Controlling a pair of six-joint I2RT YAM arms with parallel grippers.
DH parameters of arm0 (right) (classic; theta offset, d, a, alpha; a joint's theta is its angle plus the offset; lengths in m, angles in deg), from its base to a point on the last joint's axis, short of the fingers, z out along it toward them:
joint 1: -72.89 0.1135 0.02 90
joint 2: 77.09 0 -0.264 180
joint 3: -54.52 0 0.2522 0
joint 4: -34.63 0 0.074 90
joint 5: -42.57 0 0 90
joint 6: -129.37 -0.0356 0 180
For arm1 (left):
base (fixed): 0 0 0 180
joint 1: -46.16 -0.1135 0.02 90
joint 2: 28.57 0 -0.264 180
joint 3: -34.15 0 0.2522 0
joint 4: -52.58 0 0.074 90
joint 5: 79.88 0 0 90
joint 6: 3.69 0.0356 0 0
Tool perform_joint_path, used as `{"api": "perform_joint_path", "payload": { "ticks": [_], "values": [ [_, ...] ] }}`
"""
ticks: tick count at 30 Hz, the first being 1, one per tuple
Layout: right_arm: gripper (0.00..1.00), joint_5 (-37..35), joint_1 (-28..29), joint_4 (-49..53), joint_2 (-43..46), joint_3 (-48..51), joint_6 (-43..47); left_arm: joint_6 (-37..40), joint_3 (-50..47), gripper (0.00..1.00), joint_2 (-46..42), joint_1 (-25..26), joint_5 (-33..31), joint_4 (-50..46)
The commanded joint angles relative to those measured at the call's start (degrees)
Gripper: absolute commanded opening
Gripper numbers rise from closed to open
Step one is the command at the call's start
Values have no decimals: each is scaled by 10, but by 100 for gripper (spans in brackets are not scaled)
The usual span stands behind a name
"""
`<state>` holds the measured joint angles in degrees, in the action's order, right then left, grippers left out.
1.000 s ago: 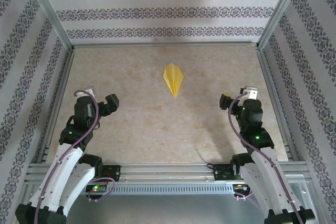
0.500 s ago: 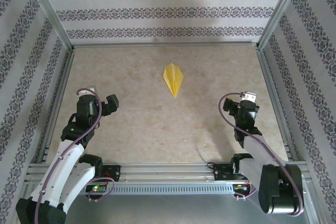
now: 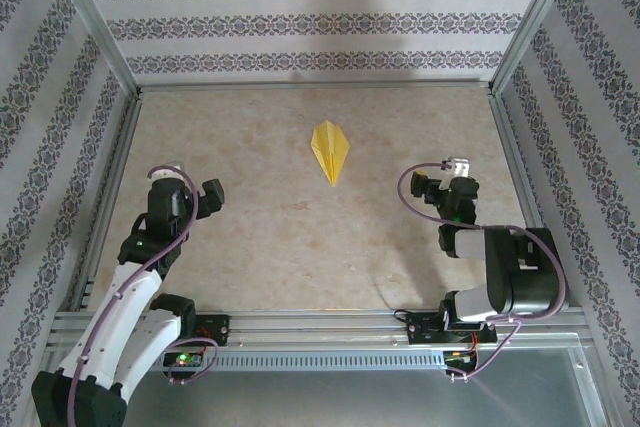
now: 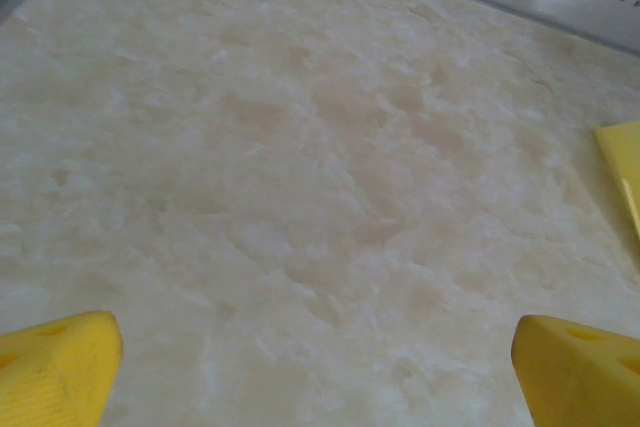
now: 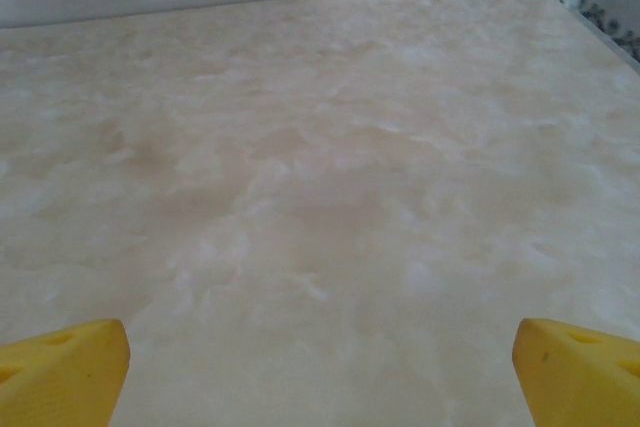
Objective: Fold a paper plane with a square sheet of paper (fold left side to right side)
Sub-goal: Reset both arms
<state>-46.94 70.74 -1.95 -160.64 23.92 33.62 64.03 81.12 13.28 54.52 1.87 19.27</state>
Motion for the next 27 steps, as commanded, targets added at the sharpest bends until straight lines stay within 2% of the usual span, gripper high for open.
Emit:
{"api": "perform_joint_path", "payload": {
  "ticks": [1,7,12,16,21,27],
  "values": [
    [98,43,-5,-88,-37,-11,15,45,-4,100,2,-12,-36,36],
    [98,27,3,-45,-38,-40,20,103,-12,100,23,-22,-69,68],
    [98,7,14,-40,-38,-44,27,170,-56,100,65,-40,-87,175],
    [98,5,16,-38,-38,-45,29,174,-79,100,108,-62,-75,249],
    [98,3,17,-37,-38,-45,29,184,-130,100,178,-73,-62,430],
    [98,1,18,-36,-38,-46,30,215,-156,100,295,-77,-1,615]
  ]
}}
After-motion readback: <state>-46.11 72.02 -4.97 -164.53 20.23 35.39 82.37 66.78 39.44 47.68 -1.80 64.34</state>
